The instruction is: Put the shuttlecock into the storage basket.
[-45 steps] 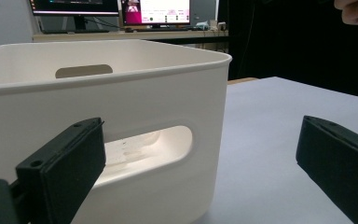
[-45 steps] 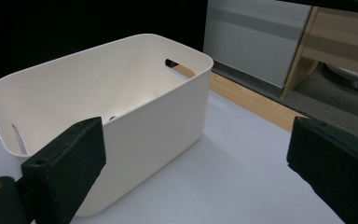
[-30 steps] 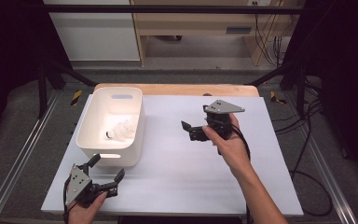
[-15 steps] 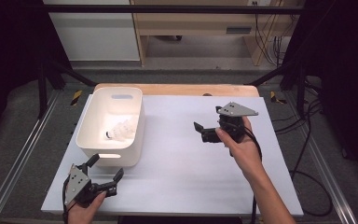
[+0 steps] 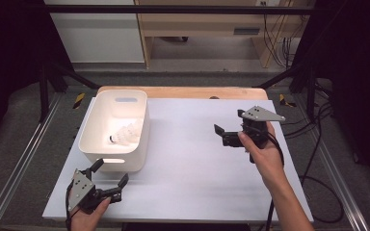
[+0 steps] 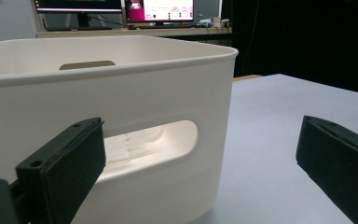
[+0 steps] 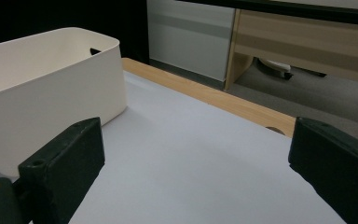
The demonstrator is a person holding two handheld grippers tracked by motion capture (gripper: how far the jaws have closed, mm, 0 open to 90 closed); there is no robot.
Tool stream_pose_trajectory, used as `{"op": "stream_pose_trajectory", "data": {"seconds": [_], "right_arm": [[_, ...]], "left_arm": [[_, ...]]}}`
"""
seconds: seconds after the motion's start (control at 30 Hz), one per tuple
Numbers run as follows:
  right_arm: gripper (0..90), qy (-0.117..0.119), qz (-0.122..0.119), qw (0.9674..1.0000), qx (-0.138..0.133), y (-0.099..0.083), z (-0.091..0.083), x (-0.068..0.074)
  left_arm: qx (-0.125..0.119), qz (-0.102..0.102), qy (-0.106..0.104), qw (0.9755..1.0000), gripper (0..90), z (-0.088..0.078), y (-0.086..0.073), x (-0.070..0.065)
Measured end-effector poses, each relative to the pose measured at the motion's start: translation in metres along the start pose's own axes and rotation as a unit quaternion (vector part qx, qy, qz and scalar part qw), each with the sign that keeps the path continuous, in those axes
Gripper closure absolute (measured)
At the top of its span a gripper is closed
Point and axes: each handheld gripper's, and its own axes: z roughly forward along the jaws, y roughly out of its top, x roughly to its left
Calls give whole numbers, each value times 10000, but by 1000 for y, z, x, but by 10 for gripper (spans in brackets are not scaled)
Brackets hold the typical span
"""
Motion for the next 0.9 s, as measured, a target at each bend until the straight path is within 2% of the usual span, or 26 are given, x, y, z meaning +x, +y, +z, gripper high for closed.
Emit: {"op": "stream_pose_trajectory", "data": {"seconds": [0.17, 0.27, 0.57, 0.9], "right_arm": [[40, -244, 44, 9997, -50, -6, -9, -9], [40, -312, 141, 9994, -62, -12, -13, -14], [40, -441, 256, 9987, 16, -26, -26, -28], [36, -496, 303, 9983, -10, -35, -37, -33]], "left_arm": [[4, 1, 9, 10000, 13, 0, 0, 1], [5, 3, 14, 10000, 13, 0, 0, 0], [2, -10, 21, 10000, 13, 0, 0, 1], [-1, 1, 32, 10000, 13, -1, 0, 2]]}}
